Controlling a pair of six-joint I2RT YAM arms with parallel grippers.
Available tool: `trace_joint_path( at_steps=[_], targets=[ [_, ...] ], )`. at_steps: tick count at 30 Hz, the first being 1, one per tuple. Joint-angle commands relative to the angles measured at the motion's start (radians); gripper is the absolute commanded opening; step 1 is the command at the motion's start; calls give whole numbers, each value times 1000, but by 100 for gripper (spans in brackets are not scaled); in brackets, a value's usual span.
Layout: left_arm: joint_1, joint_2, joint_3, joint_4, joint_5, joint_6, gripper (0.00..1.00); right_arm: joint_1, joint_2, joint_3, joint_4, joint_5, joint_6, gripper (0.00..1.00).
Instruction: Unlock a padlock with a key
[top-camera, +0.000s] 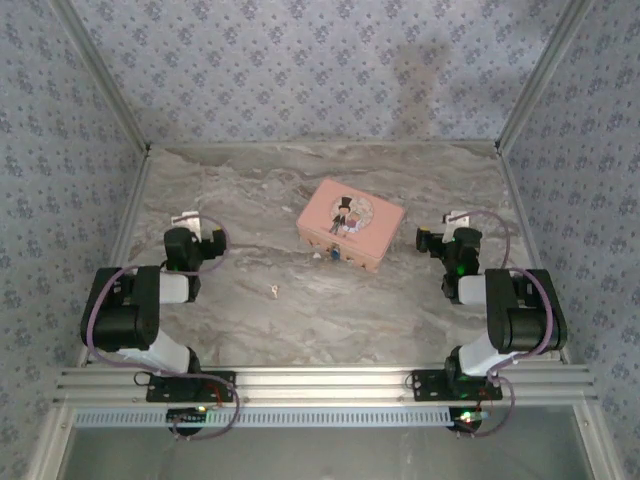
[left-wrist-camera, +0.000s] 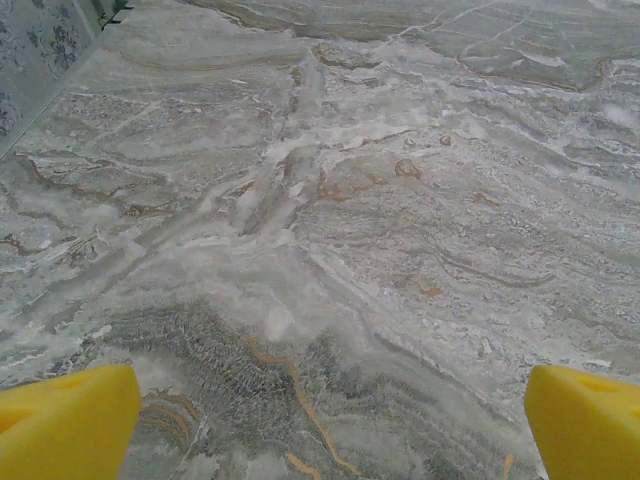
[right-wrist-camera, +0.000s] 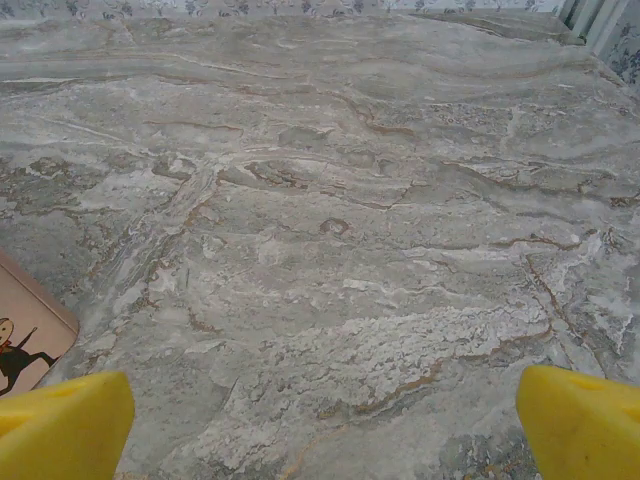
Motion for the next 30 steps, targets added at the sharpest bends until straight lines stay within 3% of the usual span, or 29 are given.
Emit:
trace_joint_path(
  at_steps=[1,21,25,30],
  targets=[
    [-1,-16,23,1,17,12,98,-6,-1,26,-17,-8,-7,100],
    [1,-21,28,-3,20,9,98,2,-12,28,-28,25,-5,100],
    [1,-114,160,-310,1,2,98,14,-136,108,-268,97,10,100],
    [2,-244,248,-490,13,-66,98,4,-298,138,-454,96,136,100]
  ],
)
